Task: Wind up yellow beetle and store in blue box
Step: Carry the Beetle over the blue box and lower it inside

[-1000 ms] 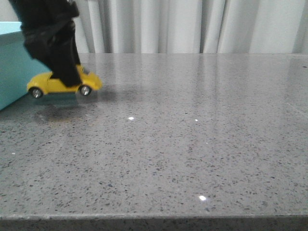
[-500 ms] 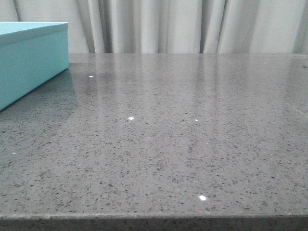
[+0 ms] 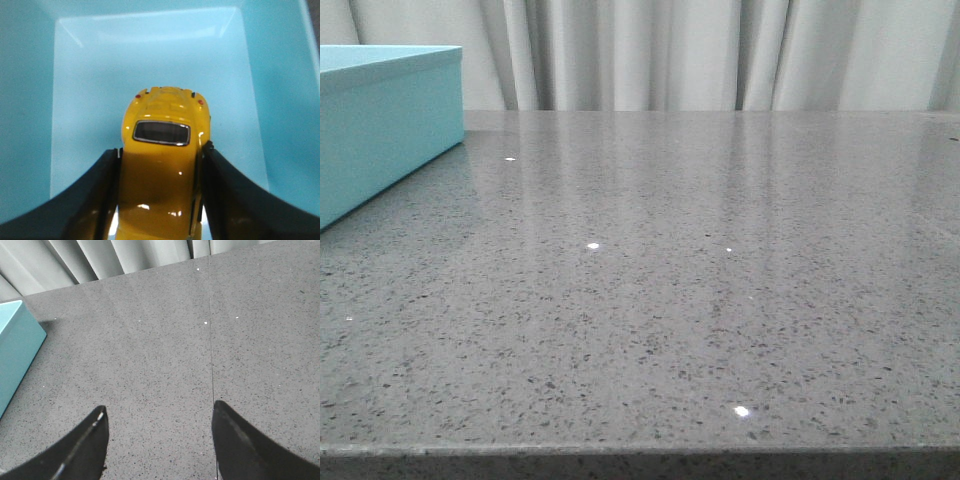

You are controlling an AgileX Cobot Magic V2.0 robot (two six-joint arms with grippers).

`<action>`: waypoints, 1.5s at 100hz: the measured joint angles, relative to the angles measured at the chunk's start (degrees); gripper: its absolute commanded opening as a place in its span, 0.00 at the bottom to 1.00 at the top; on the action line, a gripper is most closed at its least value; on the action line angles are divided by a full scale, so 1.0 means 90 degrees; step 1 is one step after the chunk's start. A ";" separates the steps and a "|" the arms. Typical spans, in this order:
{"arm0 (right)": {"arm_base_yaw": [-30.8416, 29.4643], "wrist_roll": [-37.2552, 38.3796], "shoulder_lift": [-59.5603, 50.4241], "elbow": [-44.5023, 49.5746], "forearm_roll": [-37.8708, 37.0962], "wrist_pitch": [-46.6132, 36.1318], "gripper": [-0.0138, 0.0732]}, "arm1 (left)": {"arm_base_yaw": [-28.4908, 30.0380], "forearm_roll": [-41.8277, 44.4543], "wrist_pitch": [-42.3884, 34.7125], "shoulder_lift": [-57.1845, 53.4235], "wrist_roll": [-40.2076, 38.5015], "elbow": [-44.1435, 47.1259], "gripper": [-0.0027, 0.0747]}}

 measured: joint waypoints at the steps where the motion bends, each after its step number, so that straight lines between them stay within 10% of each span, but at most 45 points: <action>1: 0.0000 0.0000 0.0000 0.0000 0.0000 0.0002 0.68 | -0.0003 0.0000 -0.0020 0.0011 0.0000 0.0026 0.22; 42: 0.0000 0.0000 0.0000 0.0000 0.0044 -0.0054 0.68 | 0.0012 0.0000 -0.0466 0.0612 -0.0066 0.0777 0.24; 83: 0.0000 0.0000 0.0000 0.0000 0.0044 -0.0063 0.68 | 0.0012 -0.0012 -0.0628 0.0741 -0.0077 0.0832 0.56; 124: 0.0000 -0.0043 -0.0010 0.0000 0.0017 -0.0038 0.68 | 0.0012 -0.0346 -0.0930 0.0447 -0.0077 0.0832 0.52; 150: 0.0000 -0.0312 -0.0351 0.0000 -0.0499 0.0043 0.61 | 0.0012 -0.0433 -0.1500 -0.0717 -0.0052 0.0832 0.27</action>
